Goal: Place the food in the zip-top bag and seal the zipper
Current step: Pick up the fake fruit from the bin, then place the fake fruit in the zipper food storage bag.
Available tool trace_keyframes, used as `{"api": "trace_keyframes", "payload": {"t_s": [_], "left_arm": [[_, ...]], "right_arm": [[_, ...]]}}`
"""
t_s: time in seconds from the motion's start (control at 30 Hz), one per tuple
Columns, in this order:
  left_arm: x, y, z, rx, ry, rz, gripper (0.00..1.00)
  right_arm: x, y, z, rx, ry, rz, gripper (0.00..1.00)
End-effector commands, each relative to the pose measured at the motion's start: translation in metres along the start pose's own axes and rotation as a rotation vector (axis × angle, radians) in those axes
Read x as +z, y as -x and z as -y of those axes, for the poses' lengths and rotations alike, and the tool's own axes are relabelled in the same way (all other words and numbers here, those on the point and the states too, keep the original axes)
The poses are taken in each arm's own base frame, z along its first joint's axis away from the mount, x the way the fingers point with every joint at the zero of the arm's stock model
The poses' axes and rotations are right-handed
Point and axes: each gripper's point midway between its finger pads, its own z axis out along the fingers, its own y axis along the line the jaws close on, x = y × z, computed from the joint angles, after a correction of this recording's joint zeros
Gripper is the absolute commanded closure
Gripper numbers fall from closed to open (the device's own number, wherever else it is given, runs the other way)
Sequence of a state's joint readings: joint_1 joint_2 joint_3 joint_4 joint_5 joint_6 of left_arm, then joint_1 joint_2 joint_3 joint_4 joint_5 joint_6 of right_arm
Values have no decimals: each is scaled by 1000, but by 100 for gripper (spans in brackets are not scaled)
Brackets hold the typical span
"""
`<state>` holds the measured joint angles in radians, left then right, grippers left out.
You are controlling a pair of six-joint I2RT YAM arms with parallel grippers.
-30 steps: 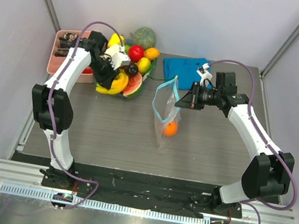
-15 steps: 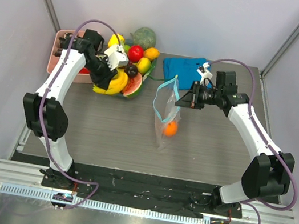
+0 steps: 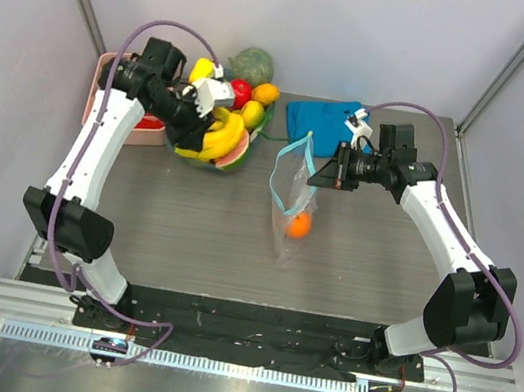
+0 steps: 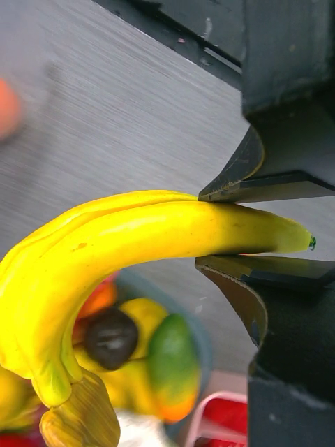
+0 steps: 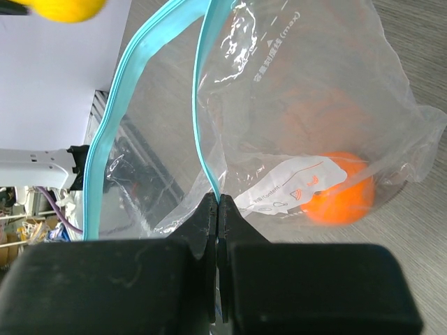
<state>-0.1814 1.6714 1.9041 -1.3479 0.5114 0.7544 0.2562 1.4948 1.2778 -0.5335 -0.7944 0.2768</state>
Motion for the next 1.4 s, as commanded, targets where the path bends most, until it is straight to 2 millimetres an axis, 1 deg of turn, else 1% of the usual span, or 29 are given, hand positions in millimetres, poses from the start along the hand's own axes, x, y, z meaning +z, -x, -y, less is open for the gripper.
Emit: {"api": "trace_keyframes", "payload": {"t_s": [0.0,0.07,0.1,0.13,0.17,0.2,0.23,0.27,0.3,0.33,0.37,0.4,0.43,0.47,0.5,0.57,0.6,0.63,0.67,0.7,0.73,0.83,0.9,0.97,1.1,1.13,1.3,1.33,1.37], "left_arm": [[-32,57,81,30,-176,138,98],[-42,84,100,42,-222,210,98],[-44,100,121,22,-296,250,99],[-48,117,127,22,-315,302,100],[-51,127,133,1,-346,334,100],[-55,137,146,-84,-408,357,100],[-60,154,153,-77,-475,434,100],[-63,162,159,-97,-527,464,100],[-69,170,167,-206,-591,474,100],[-64,169,177,-268,-699,463,100],[-76,188,178,-210,-716,561,100],[-80,192,185,-322,-784,538,100],[-66,185,191,-391,-849,494,100],[-75,195,194,-320,-852,568,100],[-64,188,198,-369,-883,535,100],[-66,188,210,-423,-924,512,100],[-58,184,212,-444,-929,502,100],[-57,184,213,-486,-936,489,100],[-53,184,211,-542,-938,478,100],[-48,184,209,-535,-945,515,100],[-50,186,210,-640,-985,484,100],[-41,184,204,-711,-977,525,100],[-33,182,195,-773,-943,530,100],[-31,178,190,-826,-915,533,100],[-13,164,175,-977,-805,493,100],[-7,158,176,-1030,-793,447,100],[6,155,181,-1114,-778,394,99],[12,155,180,-1143,-745,387,99],[21,148,180,-1206,-711,329,100]], "right_arm": [[-8,12,-12,-94,6,22,99],[-10,10,-12,-110,5,17,99],[-11,9,-13,-123,5,12,99],[-12,9,-14,-132,4,10,99],[-14,9,-15,-142,2,9,99],[-16,8,-16,-159,-4,5,99],[-18,7,-15,-167,-15,3,99],[-20,3,-15,-164,-23,-10,99],[-23,2,-13,-178,-39,-8,99],[-25,0,-13,-192,-44,-11,99],[-25,-4,-11,-187,-50,-19,99],[-27,-5,-10,-189,-58,-18,99],[-28,-5,-12,-195,-59,-16,99],[-29,-6,-11,-190,-64,-19,99],[-31,-5,-8,-189,-72,-13,99],[-34,-3,-8,-180,-78,0,99],[-36,-1,-7,-172,-81,6,99],[-38,0,-8,-168,-81,14,99],[-40,0,-8,-163,-82,18,99],[-41,0,-9,-159,-83,22,99],[-42,0,-9,-159,-85,25,99],[-46,-1,-10,-156,-90,38,99],[-48,-3,-9,-150,-100,43,99],[-52,-3,-5,-142,-116,54,99],[-56,-1,-8,-152,-116,76,99],[-56,0,-10,-160,-112,82,99],[-54,3,-13,-153,-86,89,99],[-54,4,-15,-154,-81,96,99],[-54,5,-16,-153,-79,100,99]]}}
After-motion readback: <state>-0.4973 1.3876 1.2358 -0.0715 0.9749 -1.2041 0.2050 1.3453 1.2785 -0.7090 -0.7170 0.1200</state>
